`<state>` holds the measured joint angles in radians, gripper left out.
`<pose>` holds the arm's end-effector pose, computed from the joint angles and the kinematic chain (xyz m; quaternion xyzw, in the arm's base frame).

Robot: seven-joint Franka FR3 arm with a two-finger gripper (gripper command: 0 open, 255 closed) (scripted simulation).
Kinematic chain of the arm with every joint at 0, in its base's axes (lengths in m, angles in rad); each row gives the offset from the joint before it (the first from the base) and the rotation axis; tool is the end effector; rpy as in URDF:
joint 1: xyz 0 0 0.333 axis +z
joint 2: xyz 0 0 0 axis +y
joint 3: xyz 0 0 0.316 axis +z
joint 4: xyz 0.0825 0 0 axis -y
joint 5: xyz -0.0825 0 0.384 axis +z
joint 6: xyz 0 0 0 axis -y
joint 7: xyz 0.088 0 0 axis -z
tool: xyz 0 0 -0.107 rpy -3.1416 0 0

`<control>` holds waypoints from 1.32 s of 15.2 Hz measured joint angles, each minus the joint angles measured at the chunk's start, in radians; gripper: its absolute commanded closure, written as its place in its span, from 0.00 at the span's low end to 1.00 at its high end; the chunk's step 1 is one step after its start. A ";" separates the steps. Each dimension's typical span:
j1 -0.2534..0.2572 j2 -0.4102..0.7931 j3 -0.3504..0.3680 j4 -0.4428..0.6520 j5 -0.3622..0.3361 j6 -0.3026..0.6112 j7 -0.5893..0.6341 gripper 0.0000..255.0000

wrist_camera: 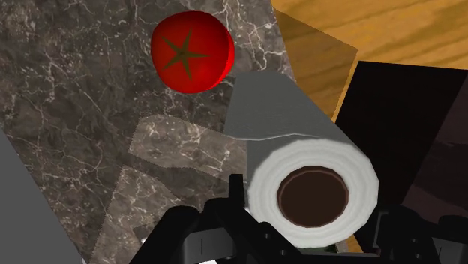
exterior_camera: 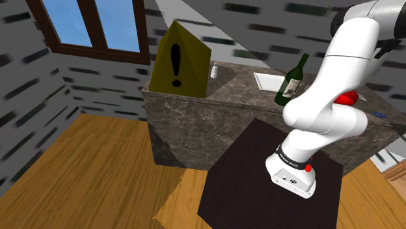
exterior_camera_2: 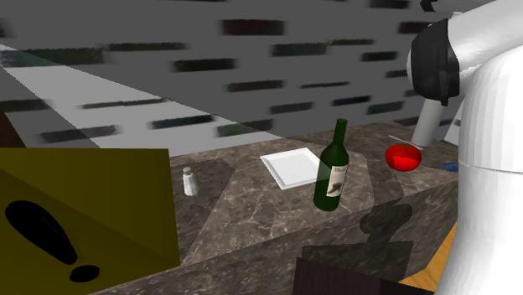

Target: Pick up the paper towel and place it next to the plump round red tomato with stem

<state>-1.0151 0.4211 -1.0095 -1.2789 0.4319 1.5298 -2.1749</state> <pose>-0.1146 -0.6280 0.5961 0.9934 0.1077 0.0310 0.0244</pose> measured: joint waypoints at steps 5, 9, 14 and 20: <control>0.041 -0.018 -0.007 -0.097 -0.014 0.079 -0.005 1.00; 0.067 -0.030 -0.011 -0.170 -0.021 0.140 -0.011 1.00; 0.083 -0.029 -0.009 -0.237 -0.018 0.203 -0.020 1.00; 0.095 -0.020 -0.002 -0.312 -0.005 0.280 -0.035 1.00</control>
<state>-0.9202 0.4013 -1.0114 -1.5909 0.4271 1.8102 -2.2098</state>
